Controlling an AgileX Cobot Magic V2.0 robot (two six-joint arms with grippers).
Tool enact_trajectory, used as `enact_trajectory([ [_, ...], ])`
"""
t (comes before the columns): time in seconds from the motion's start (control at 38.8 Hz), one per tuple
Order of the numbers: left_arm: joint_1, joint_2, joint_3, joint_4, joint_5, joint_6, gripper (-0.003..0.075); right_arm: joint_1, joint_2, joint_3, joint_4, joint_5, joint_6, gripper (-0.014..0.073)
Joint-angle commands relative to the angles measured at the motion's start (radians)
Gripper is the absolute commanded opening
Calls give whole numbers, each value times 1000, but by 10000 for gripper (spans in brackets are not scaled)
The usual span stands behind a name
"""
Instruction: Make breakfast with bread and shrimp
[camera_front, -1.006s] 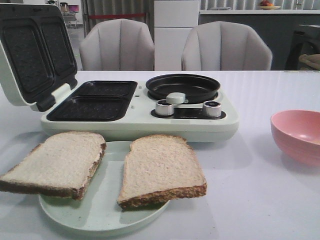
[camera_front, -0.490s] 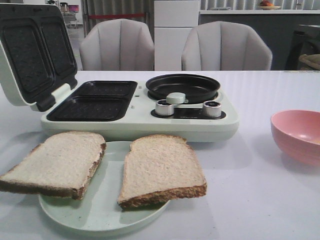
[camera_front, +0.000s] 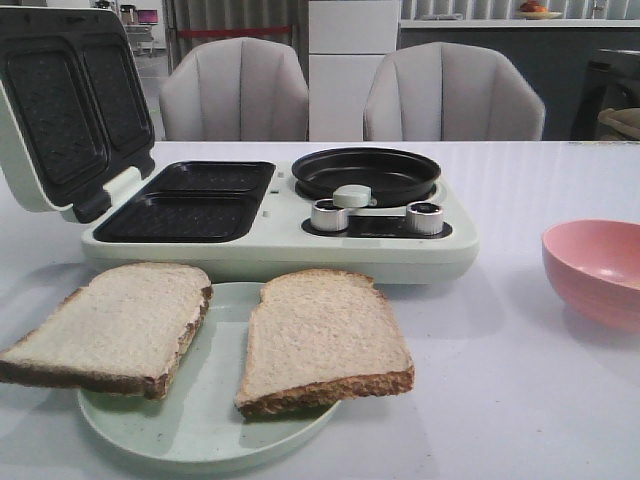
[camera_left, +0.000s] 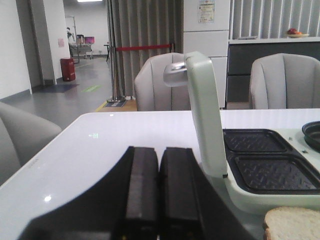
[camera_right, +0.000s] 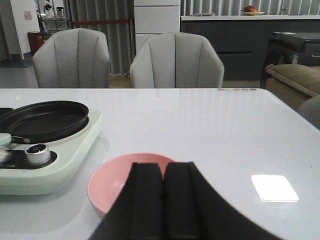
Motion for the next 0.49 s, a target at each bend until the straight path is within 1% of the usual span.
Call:
enact_trajectory([
  [0.0,-1,-21,-50,-10,-110,-7,99,-4,-22,-86,8,-60,-7,44],
  [0.1,-1,-17,-141,-10,-106,-7,99,-4,-19,-179,8,5,-7,44],
  [0.15,-1,-12,-201,-10,-82,-7,99,-4,-7,-237,8,53,-7,44],
  [0.28,-1,45,-378,0,36,-7,99,-4,72,-397,7,189,-7,44],
  [0.46,-11,199,-622,0,241,-7,99,-4,244,-597,7,398,-7,44],
])
